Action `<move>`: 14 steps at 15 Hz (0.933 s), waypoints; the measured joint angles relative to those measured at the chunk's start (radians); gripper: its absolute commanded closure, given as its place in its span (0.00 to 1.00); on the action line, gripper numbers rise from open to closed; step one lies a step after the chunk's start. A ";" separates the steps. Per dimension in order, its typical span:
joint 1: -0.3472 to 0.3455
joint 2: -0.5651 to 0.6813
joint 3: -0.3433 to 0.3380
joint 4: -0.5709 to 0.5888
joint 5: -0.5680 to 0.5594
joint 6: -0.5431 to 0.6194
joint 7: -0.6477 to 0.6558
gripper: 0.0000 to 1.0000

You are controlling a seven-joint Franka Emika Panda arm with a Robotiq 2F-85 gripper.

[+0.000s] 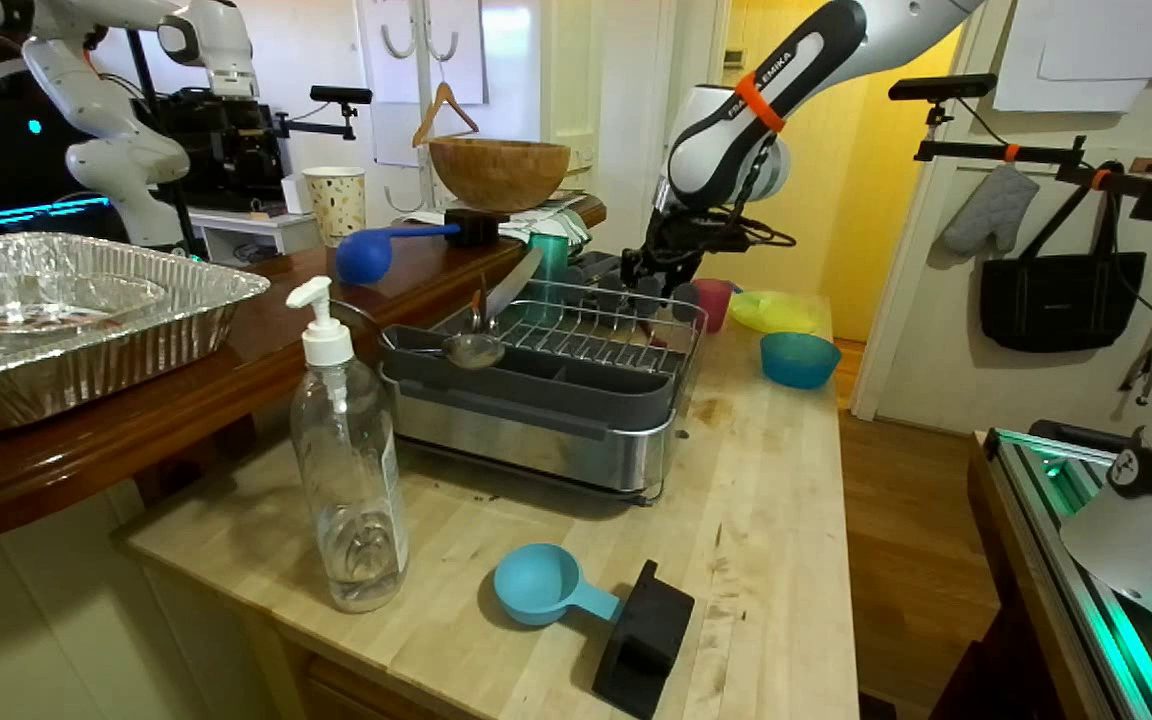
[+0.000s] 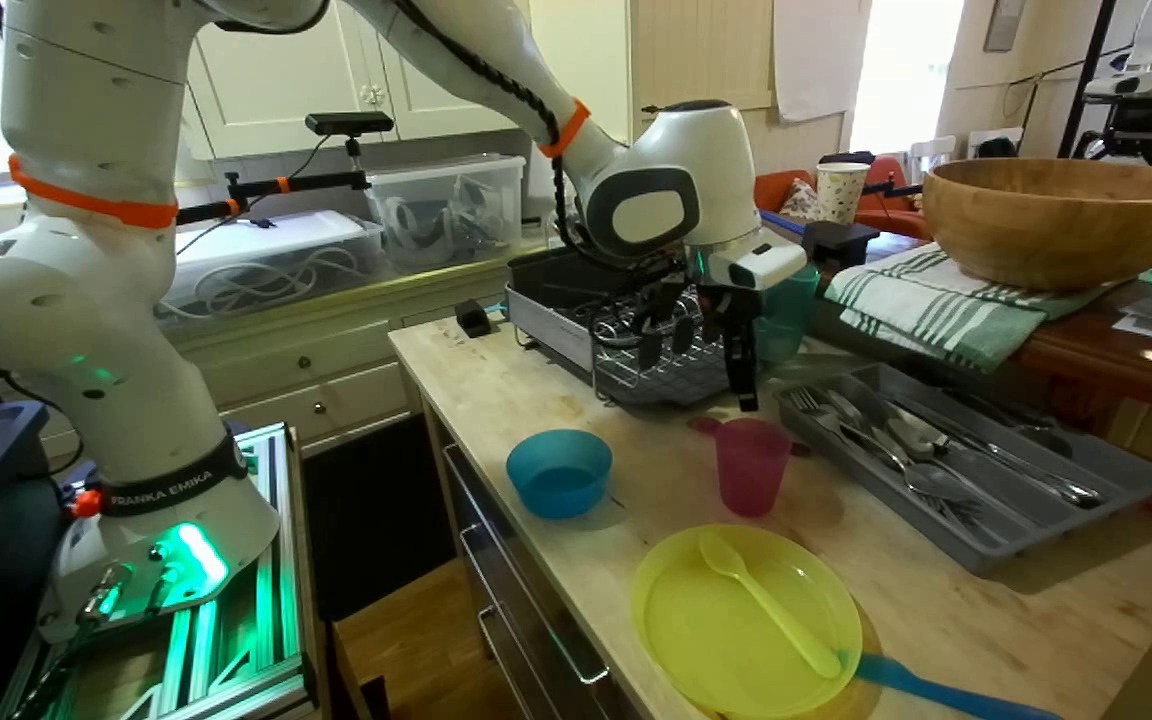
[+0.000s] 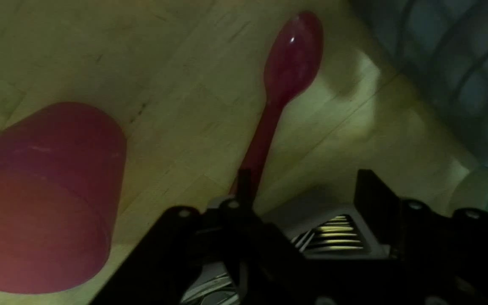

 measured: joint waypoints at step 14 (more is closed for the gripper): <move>-0.003 0.123 0.009 0.033 0.001 0.136 0.000 0.10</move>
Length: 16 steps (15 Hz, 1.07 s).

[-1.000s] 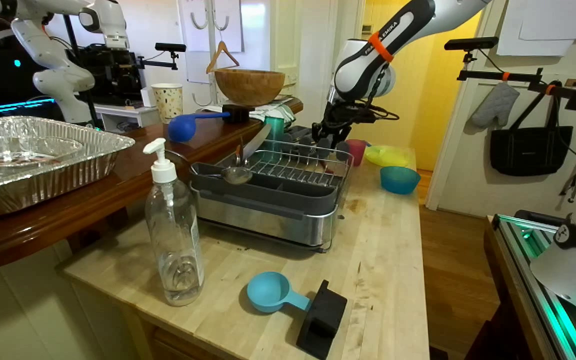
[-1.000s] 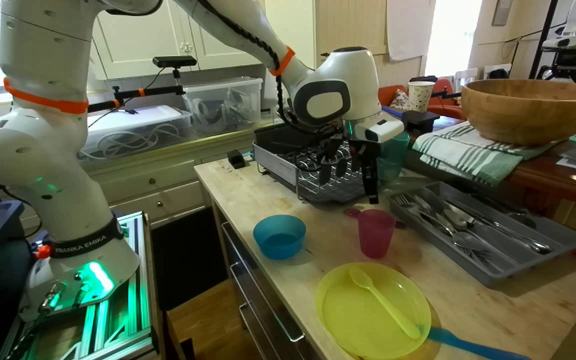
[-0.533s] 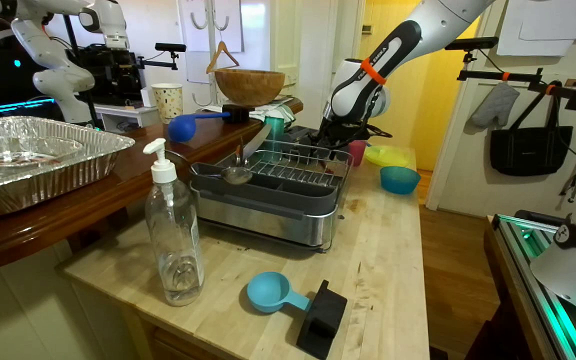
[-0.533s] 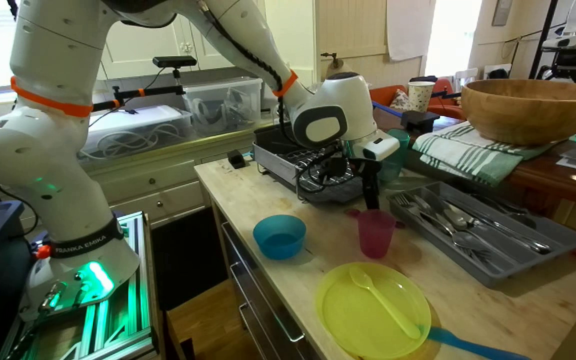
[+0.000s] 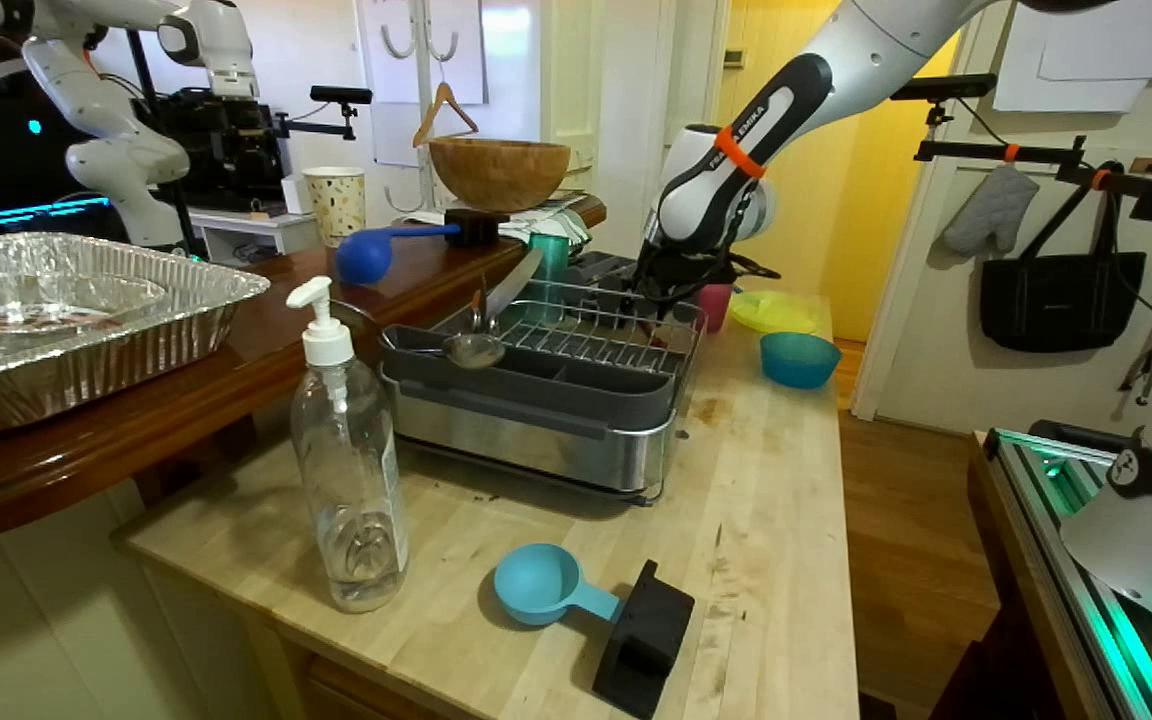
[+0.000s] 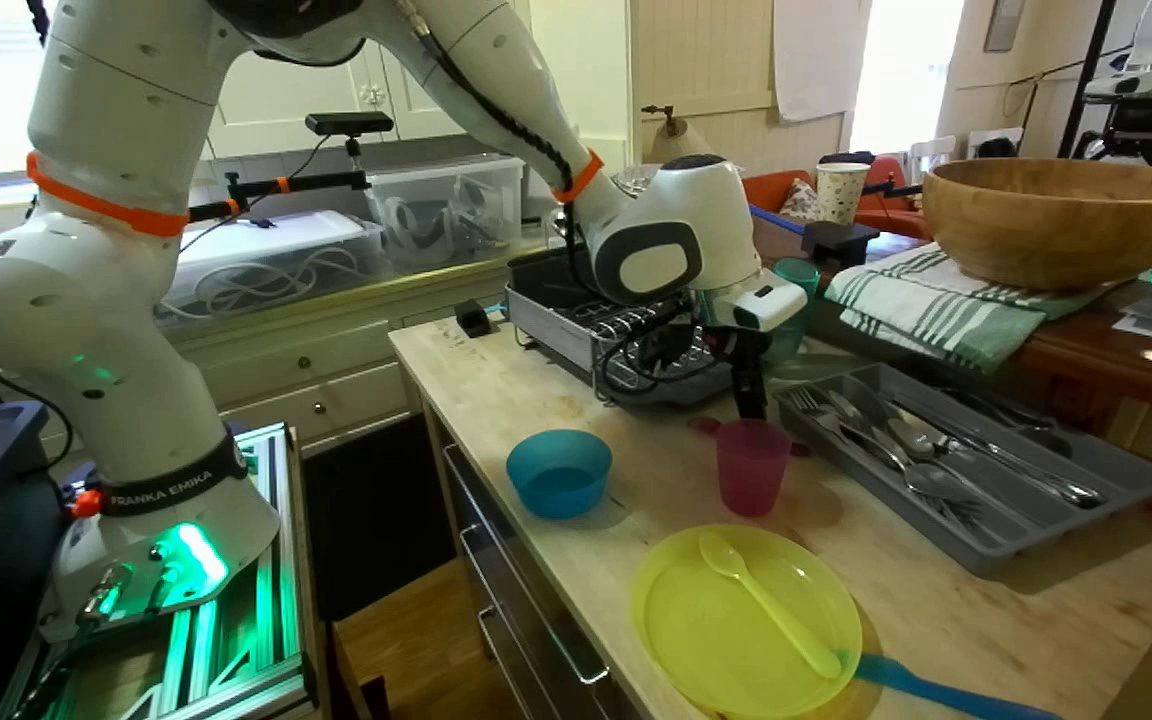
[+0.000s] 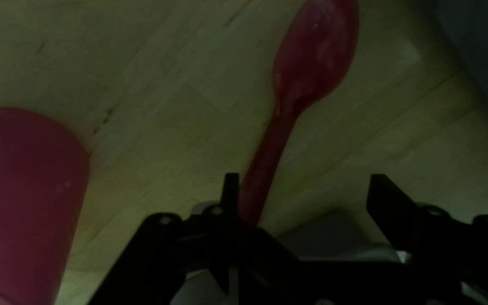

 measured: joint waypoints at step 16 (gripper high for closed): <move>0.056 0.027 -0.083 0.035 -0.011 -0.081 0.085 0.94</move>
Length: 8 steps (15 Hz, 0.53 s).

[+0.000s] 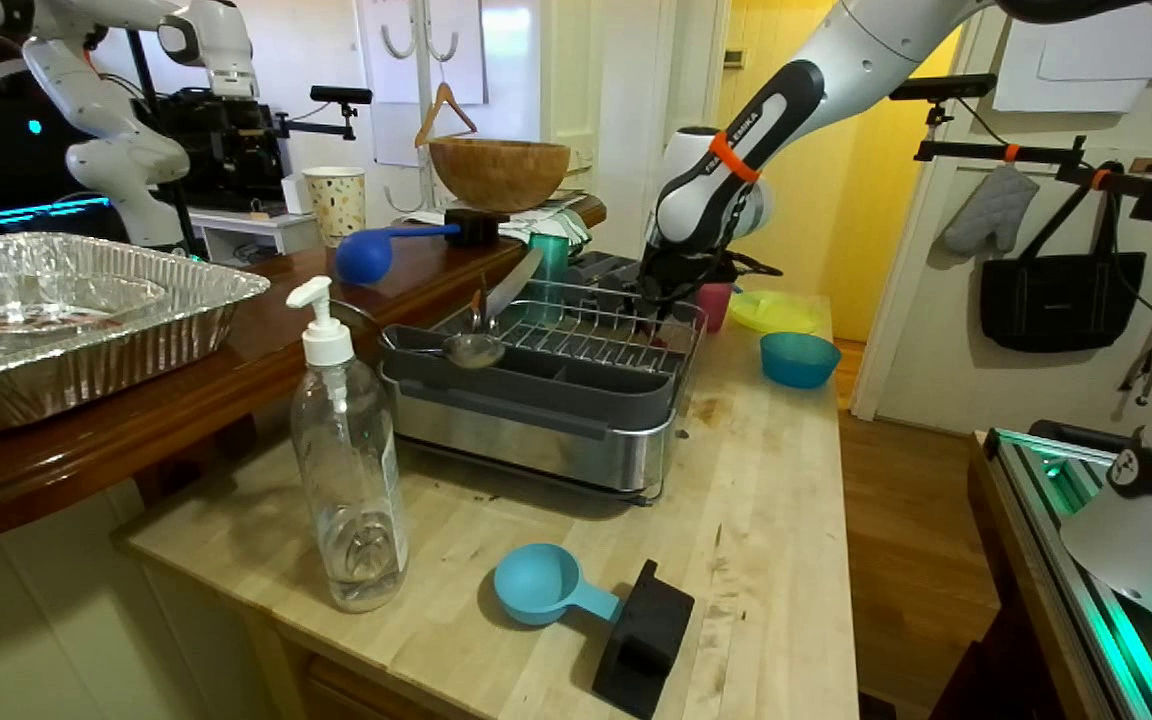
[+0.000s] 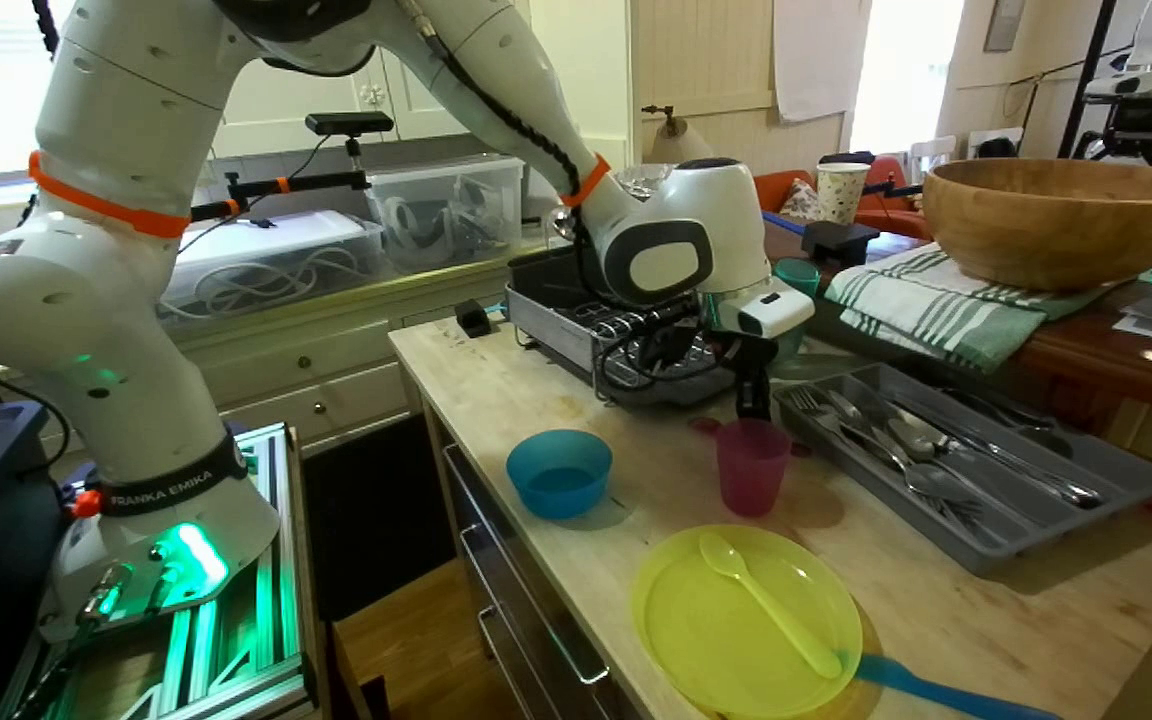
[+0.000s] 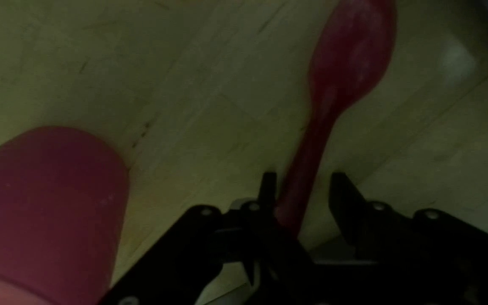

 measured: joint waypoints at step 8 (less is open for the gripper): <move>0.001 0.008 -0.003 0.073 -0.067 -0.177 -0.009 0.95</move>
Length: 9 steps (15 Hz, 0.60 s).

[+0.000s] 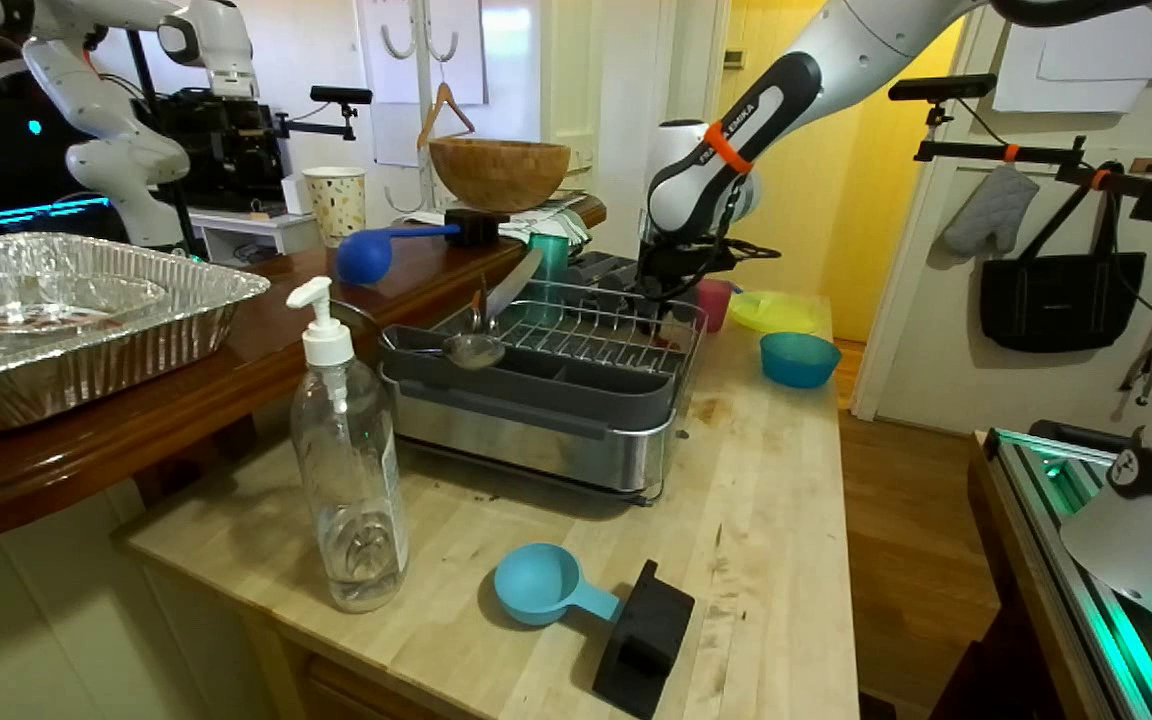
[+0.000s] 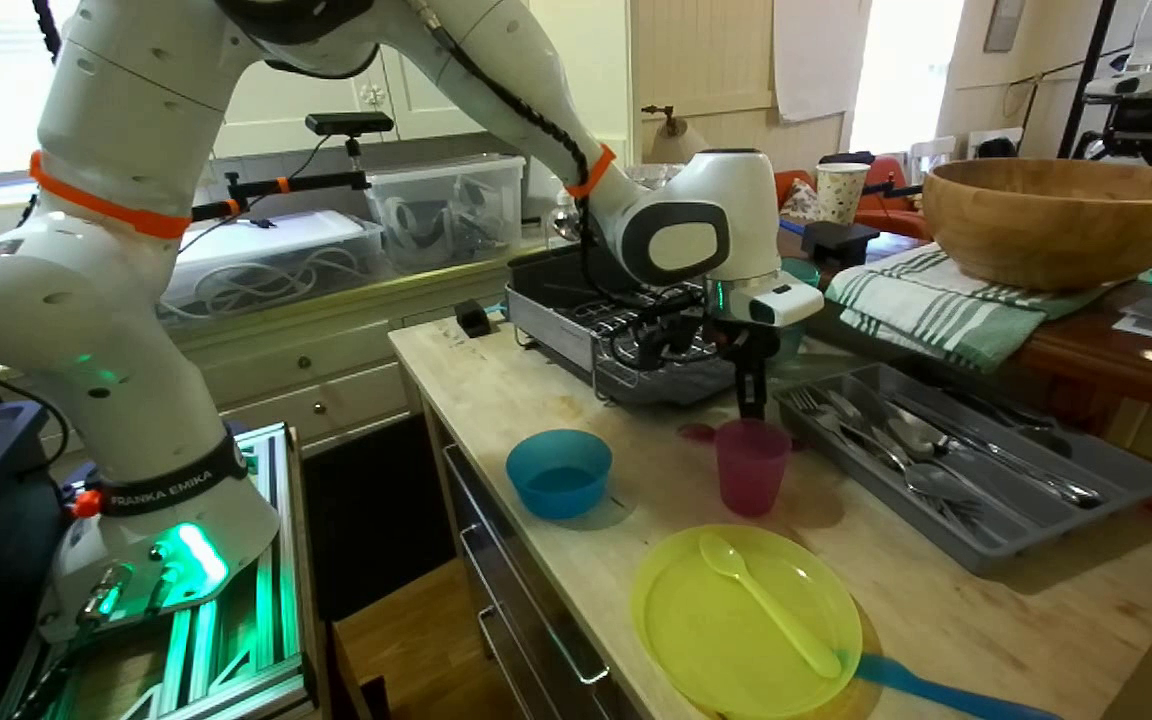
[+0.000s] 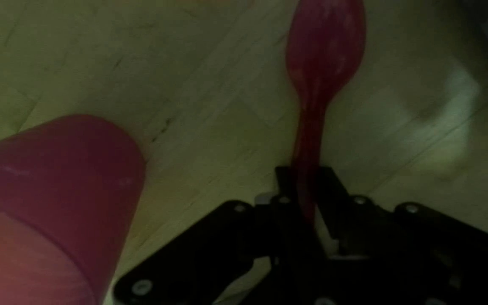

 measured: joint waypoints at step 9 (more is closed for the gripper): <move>-0.031 -0.023 0.014 0.021 -0.040 -0.173 -0.128 0.95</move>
